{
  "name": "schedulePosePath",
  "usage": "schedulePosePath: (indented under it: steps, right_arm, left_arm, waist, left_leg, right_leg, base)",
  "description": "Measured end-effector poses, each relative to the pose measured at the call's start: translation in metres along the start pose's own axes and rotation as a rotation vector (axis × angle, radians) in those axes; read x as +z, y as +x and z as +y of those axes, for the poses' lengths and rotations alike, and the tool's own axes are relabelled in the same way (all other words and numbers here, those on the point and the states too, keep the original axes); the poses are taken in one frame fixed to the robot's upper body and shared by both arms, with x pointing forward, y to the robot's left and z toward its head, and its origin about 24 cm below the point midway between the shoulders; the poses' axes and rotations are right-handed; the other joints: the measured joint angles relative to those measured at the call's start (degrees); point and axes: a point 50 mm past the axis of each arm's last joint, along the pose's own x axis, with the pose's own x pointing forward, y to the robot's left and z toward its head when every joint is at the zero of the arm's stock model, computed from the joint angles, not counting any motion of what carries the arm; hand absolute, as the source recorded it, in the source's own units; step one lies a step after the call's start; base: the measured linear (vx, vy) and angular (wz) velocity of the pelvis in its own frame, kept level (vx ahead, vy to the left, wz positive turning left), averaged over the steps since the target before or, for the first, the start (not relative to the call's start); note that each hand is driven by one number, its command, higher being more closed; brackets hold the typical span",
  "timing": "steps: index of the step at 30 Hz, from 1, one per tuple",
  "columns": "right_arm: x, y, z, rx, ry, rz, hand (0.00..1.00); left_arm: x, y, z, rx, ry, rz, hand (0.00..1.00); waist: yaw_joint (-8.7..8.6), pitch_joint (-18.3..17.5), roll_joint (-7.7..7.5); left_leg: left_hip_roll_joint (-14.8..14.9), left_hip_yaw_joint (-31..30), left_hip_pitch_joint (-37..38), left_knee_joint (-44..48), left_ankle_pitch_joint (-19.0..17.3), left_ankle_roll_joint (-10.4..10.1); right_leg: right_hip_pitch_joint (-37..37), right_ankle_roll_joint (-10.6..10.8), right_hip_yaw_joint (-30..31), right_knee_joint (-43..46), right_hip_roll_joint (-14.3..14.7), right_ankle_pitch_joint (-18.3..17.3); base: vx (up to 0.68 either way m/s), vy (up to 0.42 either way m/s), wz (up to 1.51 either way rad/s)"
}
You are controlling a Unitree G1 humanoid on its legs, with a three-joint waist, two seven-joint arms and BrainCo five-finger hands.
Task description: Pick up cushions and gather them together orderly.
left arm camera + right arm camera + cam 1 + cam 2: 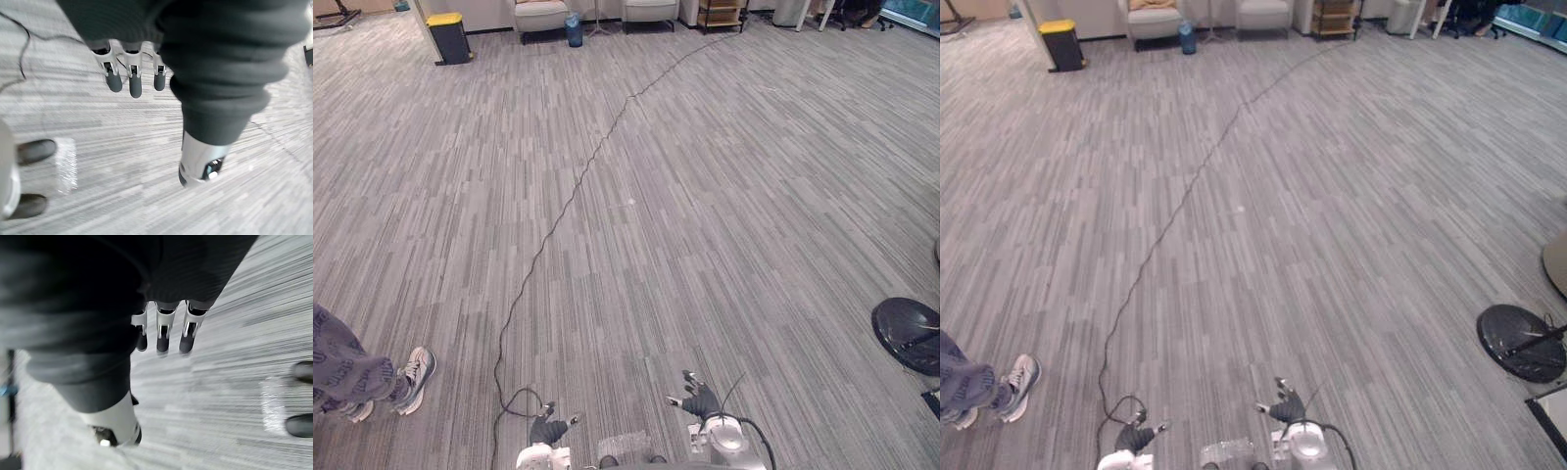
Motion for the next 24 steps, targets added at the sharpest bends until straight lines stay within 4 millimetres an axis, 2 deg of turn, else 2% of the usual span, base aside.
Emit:
schedulePosePath:
  steps: [7, 10, 14, 24]
  right_arm:
    - [-0.013, -0.001, -0.031, -0.153, 0.084, 0.079, 0.00]
    - [-0.024, -0.003, -0.041, -0.207, 0.172, 0.137, 0.00]
    - [-0.030, -0.003, -0.045, -0.244, 0.249, 0.178, 0.00]
    - [-0.029, -0.001, -0.048, -0.278, 0.332, 0.190, 0.00]
  left_arm:
    - [0.003, 0.005, -0.001, -0.001, 0.029, 0.026, 0.00]
    - [0.002, 0.006, -0.001, -0.002, 0.040, 0.048, 0.00]
    - [0.003, 0.007, -0.001, -0.010, 0.058, 0.049, 0.00]
    - [0.004, 0.008, -0.005, -0.031, 0.097, 0.048, 0.00]
  waist:
    - [0.08, 0.6, -0.05]
    - [0.06, 0.6, -0.10]
    - [0.03, 0.6, -0.18]
    - [-0.10, 0.8, 0.24]
  left_leg:
    - [-0.1, -0.5, -1.0, -0.1, 0.0, 0.0]
    - [-0.3, -1.9, -1.1, -0.1, 0.4, 0.5]
    - [-0.7, -3.4, -1.1, -0.1, 0.5, 0.6]
    - [-0.6, -4.3, 0.0, -0.1, 0.5, 0.5]
  right_leg:
    - [-0.1, 0.9, -0.7, -0.9, -0.1, -0.2]
    - [0.1, 0.6, -2.2, -0.9, -0.4, 0.0]
    - [0.9, 0.6, -3.6, -1.8, -0.6, 0.0]
    - [2.2, 1.0, -4.0, -1.6, -0.6, -0.2]
  base:
    - [-0.02, -0.003, 0.05]
    - [0.09, 0.000, 0.23]
    - [0.10, -0.005, 0.20]
    - [-0.01, -0.016, 0.05]
